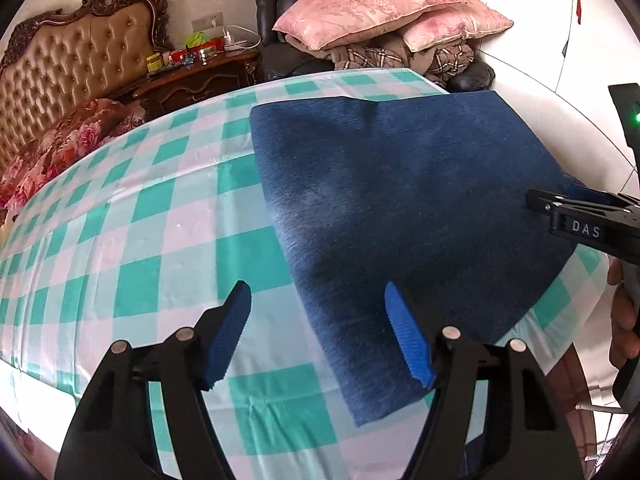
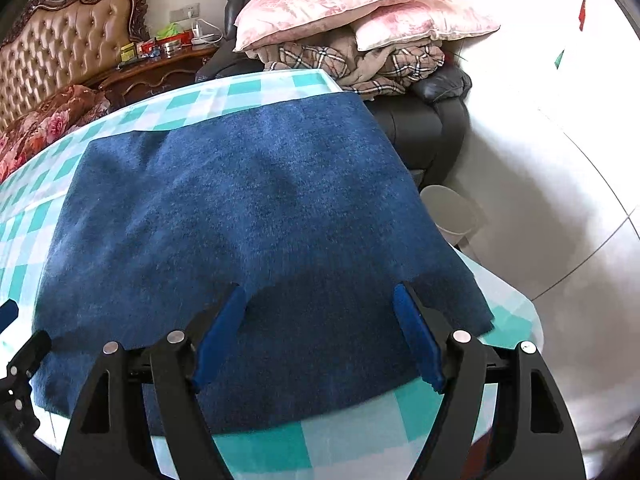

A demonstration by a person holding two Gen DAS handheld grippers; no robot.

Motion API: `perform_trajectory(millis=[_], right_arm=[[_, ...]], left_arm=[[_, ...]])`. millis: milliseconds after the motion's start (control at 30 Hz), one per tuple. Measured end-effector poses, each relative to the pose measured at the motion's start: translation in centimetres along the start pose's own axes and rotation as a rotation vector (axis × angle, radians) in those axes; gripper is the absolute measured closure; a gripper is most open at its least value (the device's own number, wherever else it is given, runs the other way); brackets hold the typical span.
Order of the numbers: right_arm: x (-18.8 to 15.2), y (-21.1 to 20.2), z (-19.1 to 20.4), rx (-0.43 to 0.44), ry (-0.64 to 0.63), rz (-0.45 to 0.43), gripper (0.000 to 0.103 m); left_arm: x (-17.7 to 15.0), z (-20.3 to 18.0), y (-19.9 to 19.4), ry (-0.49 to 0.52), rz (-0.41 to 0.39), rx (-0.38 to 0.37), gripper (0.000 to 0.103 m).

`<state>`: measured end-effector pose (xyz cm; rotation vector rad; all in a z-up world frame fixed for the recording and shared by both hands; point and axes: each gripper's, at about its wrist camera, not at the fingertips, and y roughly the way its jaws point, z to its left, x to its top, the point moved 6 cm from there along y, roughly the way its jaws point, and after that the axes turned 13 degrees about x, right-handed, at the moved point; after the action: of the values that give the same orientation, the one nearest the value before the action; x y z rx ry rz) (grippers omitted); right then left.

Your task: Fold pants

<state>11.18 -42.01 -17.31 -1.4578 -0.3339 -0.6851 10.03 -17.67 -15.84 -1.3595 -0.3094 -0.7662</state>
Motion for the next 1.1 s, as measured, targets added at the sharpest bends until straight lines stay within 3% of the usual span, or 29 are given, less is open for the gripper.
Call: perform_trajectory(millis=[267,467,567,633,700,800,967,1100], right_arm=[[-1.8,-1.3,0.1,-0.016,-0.010,0.015,0.028],[-2.7,-1.8,-0.1,-0.020,-0.002,0.026,0.027],[-3.2,-2.1,-0.2,-0.018,0.008,0.032,0.027],[-3.4,-2.3,-0.3,-0.017,0.010,0.035,0.027],[-3.7,-2.4,-0.3,-0.018,0.006,0.038,0.027],[-4.1,-2.7,-0.4,-0.017,0.005,0.042,0.027],[-4.6,-3.0,-0.8,-0.016,0.011,0.046,0.027],[-4.8,-3.3,-1.2,-0.015,0.023,0.052,0.027]], left_arm=[[-0.1,0.5,-1.9,-0.016,-0.019,-0.019,0.033],[-0.3,0.1,-3.0,-0.026,-0.022,-0.078,0.032],[-0.2,-0.5,-3.8,-0.022,-0.037,-0.110,0.022],[0.3,-0.9,-4.1,-0.029,-0.038,-0.151,0.009],[1.3,-1.1,-4.2,-0.049,-0.039,-0.166,0.002],[4.1,-1.8,-3.3,-0.061,-0.054,-0.178,0.002],[9.7,-6.4,-0.4,0.065,-0.074,-0.202,0.002],[14.6,-12.0,3.3,0.158,-0.039,-0.230,0.002]])
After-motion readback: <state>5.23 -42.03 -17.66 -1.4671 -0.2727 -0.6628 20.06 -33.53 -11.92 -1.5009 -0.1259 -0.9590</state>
